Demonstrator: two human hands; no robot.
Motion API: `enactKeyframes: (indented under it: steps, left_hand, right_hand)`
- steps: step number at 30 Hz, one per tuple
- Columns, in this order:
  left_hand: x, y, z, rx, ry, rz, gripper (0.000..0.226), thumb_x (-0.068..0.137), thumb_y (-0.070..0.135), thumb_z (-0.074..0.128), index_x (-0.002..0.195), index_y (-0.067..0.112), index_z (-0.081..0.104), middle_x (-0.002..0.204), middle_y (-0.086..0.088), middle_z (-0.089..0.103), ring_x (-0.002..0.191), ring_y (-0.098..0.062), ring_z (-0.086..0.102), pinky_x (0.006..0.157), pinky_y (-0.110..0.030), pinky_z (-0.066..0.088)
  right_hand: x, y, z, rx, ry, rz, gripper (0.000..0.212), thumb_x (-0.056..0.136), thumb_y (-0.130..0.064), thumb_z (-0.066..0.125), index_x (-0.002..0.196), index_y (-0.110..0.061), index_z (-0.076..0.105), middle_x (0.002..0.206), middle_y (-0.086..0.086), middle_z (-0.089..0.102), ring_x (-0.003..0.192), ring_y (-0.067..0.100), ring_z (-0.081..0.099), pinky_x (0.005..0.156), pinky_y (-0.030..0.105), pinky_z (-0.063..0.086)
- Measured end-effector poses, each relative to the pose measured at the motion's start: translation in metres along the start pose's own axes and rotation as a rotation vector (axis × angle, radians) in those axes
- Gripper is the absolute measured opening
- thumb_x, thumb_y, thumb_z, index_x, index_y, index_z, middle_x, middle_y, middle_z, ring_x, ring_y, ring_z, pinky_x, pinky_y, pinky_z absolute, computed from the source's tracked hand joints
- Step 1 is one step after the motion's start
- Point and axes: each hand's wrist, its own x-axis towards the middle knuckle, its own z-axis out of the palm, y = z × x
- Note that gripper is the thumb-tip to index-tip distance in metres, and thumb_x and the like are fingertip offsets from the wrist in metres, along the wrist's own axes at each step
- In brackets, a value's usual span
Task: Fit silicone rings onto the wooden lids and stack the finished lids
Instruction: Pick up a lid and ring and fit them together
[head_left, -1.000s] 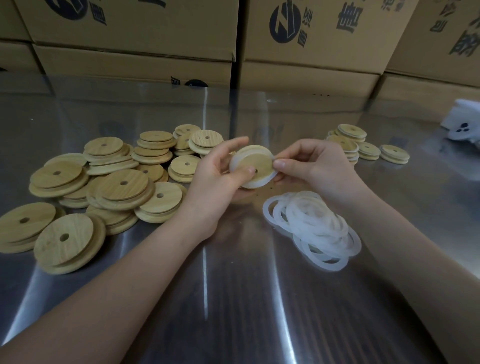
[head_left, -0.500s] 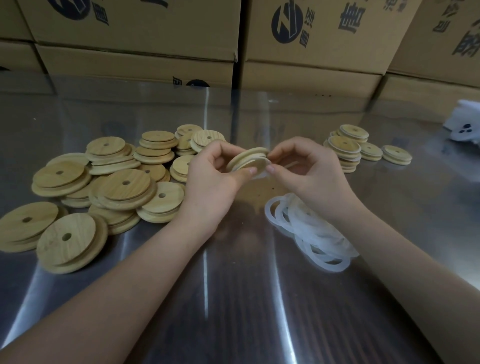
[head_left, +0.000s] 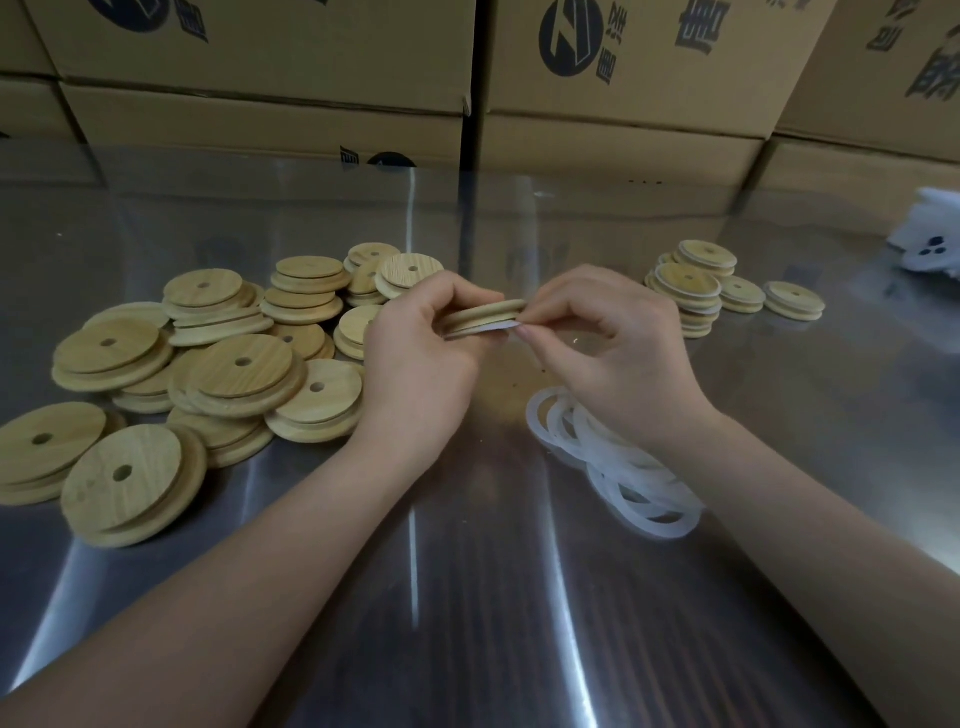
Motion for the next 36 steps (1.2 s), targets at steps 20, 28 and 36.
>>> enactKeyframes:
  steps: [20,28,36]
  left_hand:
    - [-0.0031,-0.0077,0.001,0.089,-0.017,0.084,0.022,0.078,0.0,0.076,0.086,0.018,0.067,0.085,0.008,0.071,0.085,-0.004,0.068,0.08,-0.026,0.056]
    - [-0.0026,-0.0076,0.0035,-0.057,0.003,-0.027,0.026,0.082,0.007,0.076,0.089,0.019,0.054,0.083,0.001,0.069,0.079,-0.012,0.066,0.072,-0.026,0.052]
    - [-0.0035,-0.0029,0.0018,-0.053,-0.078,0.005,0.022,0.081,0.007,0.077,0.095,0.015,0.064,0.092,0.003,0.07,0.089,-0.009,0.067,0.079,-0.023,0.055]
  right_hand:
    - [0.0016,0.0021,-0.007,-0.036,-0.113,0.029,0.004,0.081,0.003,0.072,0.083,0.001,0.07,0.082,0.01,0.066,0.08,0.022,0.064,0.073,0.036,0.055]
    - [0.0,0.0037,-0.001,-0.004,-0.081,0.134,0.009,0.084,-0.005,0.073,0.089,-0.003,0.066,0.085,0.005,0.066,0.081,0.019,0.066,0.073,0.038,0.056]
    - [-0.0017,0.0036,0.0009,-0.051,-0.049,0.077,0.005,0.083,-0.001,0.07,0.082,-0.004,0.066,0.08,0.004,0.064,0.076,0.017,0.063,0.069,0.032,0.055]
